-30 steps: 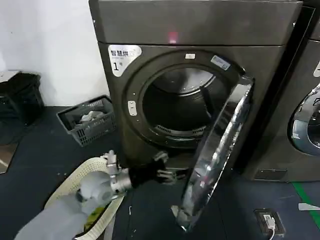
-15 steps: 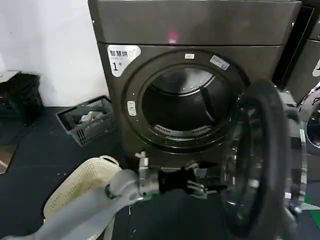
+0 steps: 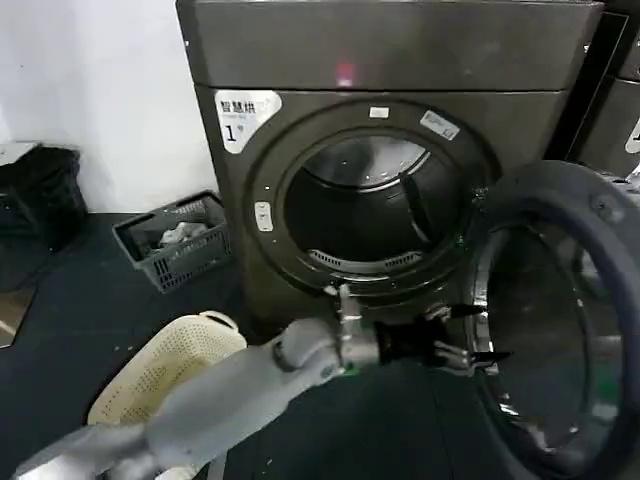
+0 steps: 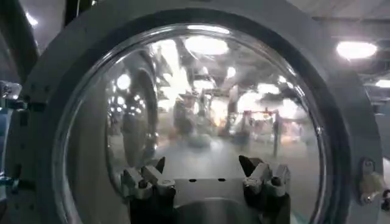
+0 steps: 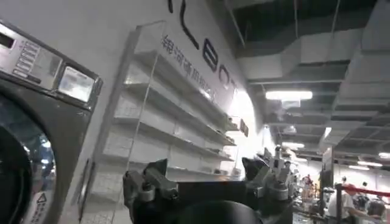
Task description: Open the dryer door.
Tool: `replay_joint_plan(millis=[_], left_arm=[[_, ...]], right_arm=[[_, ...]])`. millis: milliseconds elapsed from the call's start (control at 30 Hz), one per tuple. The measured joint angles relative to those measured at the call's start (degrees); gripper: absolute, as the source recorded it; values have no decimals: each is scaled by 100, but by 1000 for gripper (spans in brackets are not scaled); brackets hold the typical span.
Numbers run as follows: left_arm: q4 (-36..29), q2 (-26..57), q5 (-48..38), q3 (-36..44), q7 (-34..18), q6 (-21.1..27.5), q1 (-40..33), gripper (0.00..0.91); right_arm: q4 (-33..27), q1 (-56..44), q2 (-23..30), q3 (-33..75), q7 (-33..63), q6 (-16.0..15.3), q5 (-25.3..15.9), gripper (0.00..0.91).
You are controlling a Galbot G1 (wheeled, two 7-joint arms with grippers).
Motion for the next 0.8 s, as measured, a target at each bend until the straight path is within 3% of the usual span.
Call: replay_joint_plan(millis=[333, 800], left_arm=[[769, -832, 236, 48, -461, -97, -255, 907], [1296, -1487, 378, 41, -873, -123, -401, 907]], right_arm=[[14, 7, 39, 13, -87, 103, -3, 907], [28, 10, 44, 5, -211, 136, -19, 907]])
